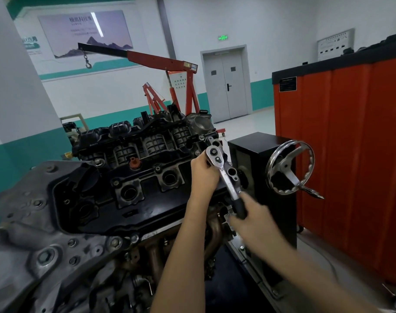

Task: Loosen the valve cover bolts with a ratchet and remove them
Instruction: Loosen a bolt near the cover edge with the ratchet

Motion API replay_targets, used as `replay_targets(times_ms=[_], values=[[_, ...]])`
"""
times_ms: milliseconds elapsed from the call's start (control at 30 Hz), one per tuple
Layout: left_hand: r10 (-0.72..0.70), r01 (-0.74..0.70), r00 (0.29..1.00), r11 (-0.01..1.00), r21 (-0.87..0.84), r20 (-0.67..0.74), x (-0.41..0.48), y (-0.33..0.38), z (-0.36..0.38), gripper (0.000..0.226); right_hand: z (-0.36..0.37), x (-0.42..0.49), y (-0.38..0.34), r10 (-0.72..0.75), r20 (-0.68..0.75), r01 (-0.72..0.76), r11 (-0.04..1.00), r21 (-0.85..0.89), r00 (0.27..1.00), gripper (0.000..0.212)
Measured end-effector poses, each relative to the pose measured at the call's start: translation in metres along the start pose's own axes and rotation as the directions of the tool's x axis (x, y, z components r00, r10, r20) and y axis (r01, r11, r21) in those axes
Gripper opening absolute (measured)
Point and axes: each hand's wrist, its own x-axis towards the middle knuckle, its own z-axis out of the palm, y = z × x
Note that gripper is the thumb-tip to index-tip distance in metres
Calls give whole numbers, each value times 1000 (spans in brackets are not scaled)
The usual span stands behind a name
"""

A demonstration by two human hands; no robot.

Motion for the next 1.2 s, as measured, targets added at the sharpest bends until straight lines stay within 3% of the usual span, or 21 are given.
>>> replay_targets(times_ms=[133, 233, 300, 367, 433, 500, 533, 600, 667, 700, 800, 900, 967, 1067, 1200], values=[[25, -25, 1000, 998, 53, 0, 1, -2, -1, 50, 49, -9, -14, 35, -55, -26, 988, 152, 998, 15], [19, -20, 1000, 996, 86, 15, 5, 2, -6, 52, 11, 1, -3, -14, 54, 13, 1000, 21, 998, 18], [25, -33, 997, 994, 105, 76, 7, 4, -7, 47, -37, 16, 3, -90, 182, 122, 977, -174, 979, 26], [36, -50, 992, 992, 115, 118, 8, 7, -7, 40, -81, 45, 1, -144, 253, 246, 867, -434, 957, 27], [41, -54, 992, 992, 116, 115, 9, 8, -7, 36, -106, 74, -10, -204, 288, 348, 670, -656, 936, 15], [53, -62, 995, 992, 113, 79, 8, 7, -8, 39, -107, 85, -15, -248, 281, 374, 564, -737, 927, 14], [55, -61, 997, 992, 109, 57, 6, 5, -6, 39, -103, 82, -12, -248, 247, 348, 587, -731, 937, 14], [45, -46, 999, 995, 90, 3, 1, 2, -2, 37, -82, 59, 1, -190, 161, 249, 752, -610, 968, 18], [44, -43, 998, 998, 41, -41, -2, 0, 3, 41, -48, 23, 8, -80, 95, 106, 943, -316, 992, 18], [50, -49, 997, 999, 18, -54, -2, -1, 5, 43, -28, 8, 6, -41, 67, 51, 987, -154, 997, 19], [75, -73, 994, 997, 24, -77, 1, -1, 7, 46, 29, -8, -7, 28, -11, -26, 993, 117, 1000, 16], [64, -56, 994, 994, 97, -89, 1, -1, 5, 53, 40, -8, -11, 39, -2, -38, 987, 153, 999, 16], [71, -65, 996, 993, 97, -52, 3, -3, 3, 51, 14, -1, -4, 11, 56, -13, 999, 34, 998, 19], [74, -76, 997, 992, 104, 21, 3, 0, 0, 41, -53, 29, 6, -73, 186, 128, 946, -299, 980, 20], [48, -43, 998, 994, 100, -44, 3, -1, -1, 40, -105, 79, -14, -221, 293, 367, 596, -714, 930, 12]])
